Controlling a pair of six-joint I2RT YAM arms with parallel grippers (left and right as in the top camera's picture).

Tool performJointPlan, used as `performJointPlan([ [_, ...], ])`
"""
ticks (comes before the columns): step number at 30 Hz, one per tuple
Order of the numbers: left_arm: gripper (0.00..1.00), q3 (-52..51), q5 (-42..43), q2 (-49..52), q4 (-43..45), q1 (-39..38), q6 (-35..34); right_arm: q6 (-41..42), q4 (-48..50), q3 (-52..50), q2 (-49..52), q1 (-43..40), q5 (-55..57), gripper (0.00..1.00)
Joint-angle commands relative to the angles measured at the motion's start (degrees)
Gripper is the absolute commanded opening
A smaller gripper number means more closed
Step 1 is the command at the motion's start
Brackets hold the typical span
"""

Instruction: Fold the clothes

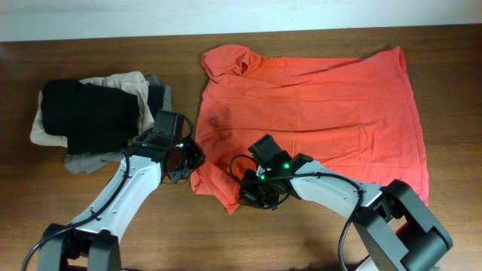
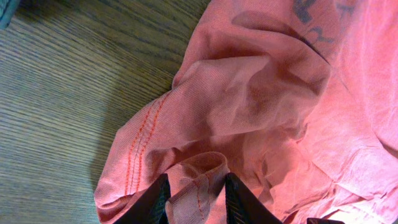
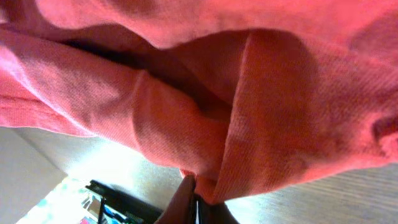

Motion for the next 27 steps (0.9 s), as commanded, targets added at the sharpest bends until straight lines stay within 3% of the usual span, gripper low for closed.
performJointPlan([
  [1, 0.29, 0.59, -0.85, 0.44, 0.11, 0.24, 1.57, -2.73, 1.36, -0.42, -0.68, 0.31, -0.79, 0.04],
  [10, 0.29, 0.59, -0.87, 0.44, 0.11, 0.24, 1.77, -5.70, 2.93, -0.31, -2.99, -1.57, -0.83, 0.04],
  [15, 0.29, 0.59, -1.05, 0.44, 0.13, 0.24, 2.43, -11.56, 7.21, -0.31, -5.57, -2.71, -2.32, 0.04],
  [23, 0.29, 0.59, -1.07, 0.44, 0.15, 0.24, 2.43, -11.50, 6.82, -0.33, -6.34, -5.11, -2.05, 0.04],
  [27, 0.29, 0.59, -1.07, 0.44, 0.15, 0.24, 2.43, -7.61, 5.46, -0.33, -6.34, -8.09, -1.18, 0.04],
])
